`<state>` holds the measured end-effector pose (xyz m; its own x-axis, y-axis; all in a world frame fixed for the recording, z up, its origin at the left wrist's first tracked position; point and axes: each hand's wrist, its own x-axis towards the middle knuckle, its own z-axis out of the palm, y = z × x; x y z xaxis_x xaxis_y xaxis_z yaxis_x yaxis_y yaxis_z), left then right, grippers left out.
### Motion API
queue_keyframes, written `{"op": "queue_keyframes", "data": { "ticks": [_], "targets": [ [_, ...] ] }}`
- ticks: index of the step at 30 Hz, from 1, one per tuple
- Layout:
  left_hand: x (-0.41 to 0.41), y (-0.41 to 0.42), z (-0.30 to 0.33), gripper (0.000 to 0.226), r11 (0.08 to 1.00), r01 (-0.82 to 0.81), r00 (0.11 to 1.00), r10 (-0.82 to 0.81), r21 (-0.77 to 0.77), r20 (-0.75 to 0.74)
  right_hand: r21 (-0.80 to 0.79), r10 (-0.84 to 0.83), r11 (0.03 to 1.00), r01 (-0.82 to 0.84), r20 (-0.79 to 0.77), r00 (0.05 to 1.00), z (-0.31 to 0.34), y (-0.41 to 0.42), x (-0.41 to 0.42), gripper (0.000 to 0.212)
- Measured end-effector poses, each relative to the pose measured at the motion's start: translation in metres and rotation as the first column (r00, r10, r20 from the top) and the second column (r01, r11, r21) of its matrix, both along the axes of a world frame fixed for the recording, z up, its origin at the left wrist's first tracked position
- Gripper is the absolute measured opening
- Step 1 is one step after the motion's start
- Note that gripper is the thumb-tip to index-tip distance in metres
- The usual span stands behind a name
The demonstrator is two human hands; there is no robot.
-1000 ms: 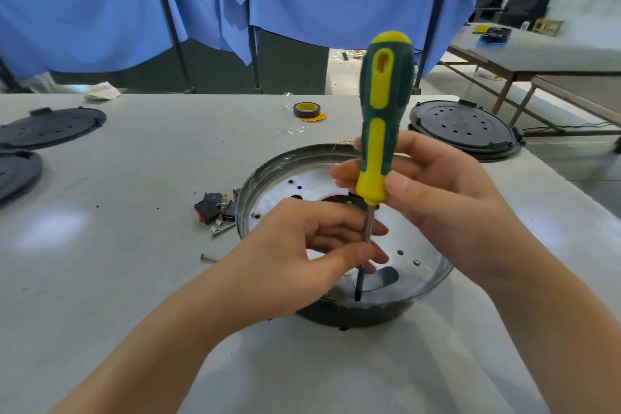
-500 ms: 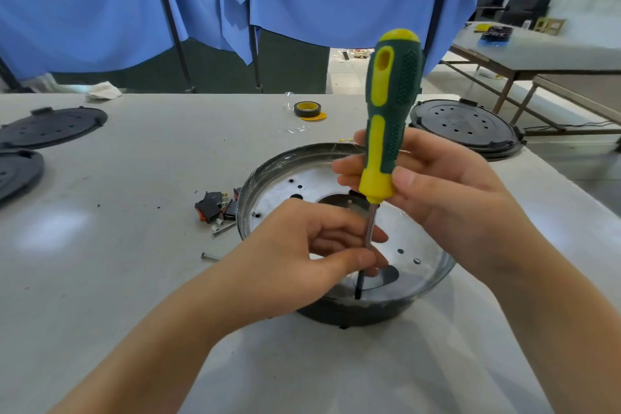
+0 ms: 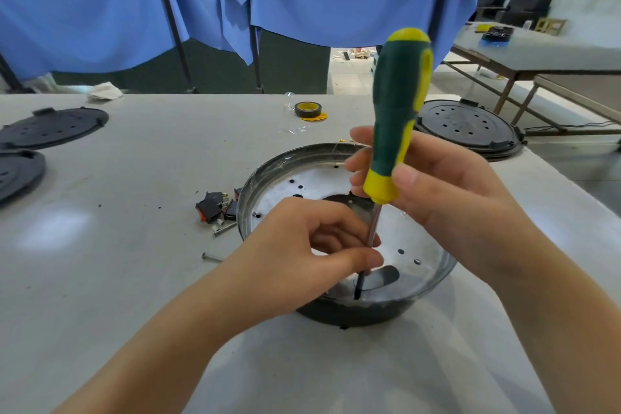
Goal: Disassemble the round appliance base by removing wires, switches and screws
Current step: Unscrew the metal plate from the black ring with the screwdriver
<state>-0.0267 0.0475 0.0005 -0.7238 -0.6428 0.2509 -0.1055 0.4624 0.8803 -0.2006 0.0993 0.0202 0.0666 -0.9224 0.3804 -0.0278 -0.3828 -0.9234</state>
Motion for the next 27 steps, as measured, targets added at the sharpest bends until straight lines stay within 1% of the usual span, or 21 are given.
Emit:
{"op": "queue_keyframes", "data": {
  "ticks": [2,5,7,10,11,15,18,20,22,25,27],
  "targets": [
    [-0.002,0.0,-0.001,0.018,0.999,-0.048,0.999,0.048,-0.024,-0.026,-0.034,-0.048,0.998,0.047,-0.021,0.999,0.0,0.0,0.003,0.03],
    [-0.002,0.0,-0.003,0.025,0.997,-0.05,0.998,0.048,-0.063,-0.034,-0.065,-0.077,0.995,0.078,0.007,0.997,-0.001,0.0,0.004,0.029],
    [-0.002,0.0,-0.002,0.02,0.996,-0.036,0.999,0.035,-0.076,-0.017,-0.061,-0.078,0.995,0.079,0.021,0.997,-0.002,0.0,0.002,0.029],
    [0.0,0.0,-0.001,0.005,0.997,0.013,0.999,-0.01,-0.079,0.038,-0.034,-0.067,0.997,0.068,0.035,0.997,-0.004,-0.001,-0.002,0.028],
    [0.001,-0.001,0.0,0.008,0.996,0.025,0.998,-0.019,-0.09,0.063,-0.034,-0.066,0.997,0.067,0.048,0.997,-0.005,-0.001,-0.002,0.029],
    [0.004,-0.002,0.002,0.035,0.992,0.074,0.989,-0.059,-0.107,0.134,-0.045,-0.056,0.997,0.065,0.164,0.985,-0.002,-0.002,-0.003,0.031],
    [0.005,-0.005,0.002,0.041,0.991,0.083,0.983,-0.064,-0.105,0.171,-0.051,-0.091,0.993,0.106,0.237,0.967,0.002,-0.002,-0.005,0.03],
    [0.005,-0.008,0.0,0.037,0.991,0.088,0.977,-0.067,-0.098,0.201,-0.048,-0.14,0.986,0.159,0.272,0.952,0.002,-0.003,-0.006,0.028],
    [0.004,-0.011,0.0,0.026,0.993,0.088,0.971,-0.069,-0.076,0.23,-0.049,-0.216,0.97,0.237,0.27,0.938,0.001,-0.004,-0.007,0.026],
    [0.001,-0.017,0.002,0.015,0.991,0.132,0.935,-0.123,-0.006,0.334,-0.053,-0.302,0.947,0.318,0.198,0.932,-0.002,-0.008,-0.008,0.022],
    [-0.001,-0.02,0.005,0.012,0.98,0.199,0.882,-0.19,0.024,0.431,-0.061,-0.325,0.94,0.335,0.133,0.936,-0.005,-0.009,-0.007,0.025]
  ]
}}
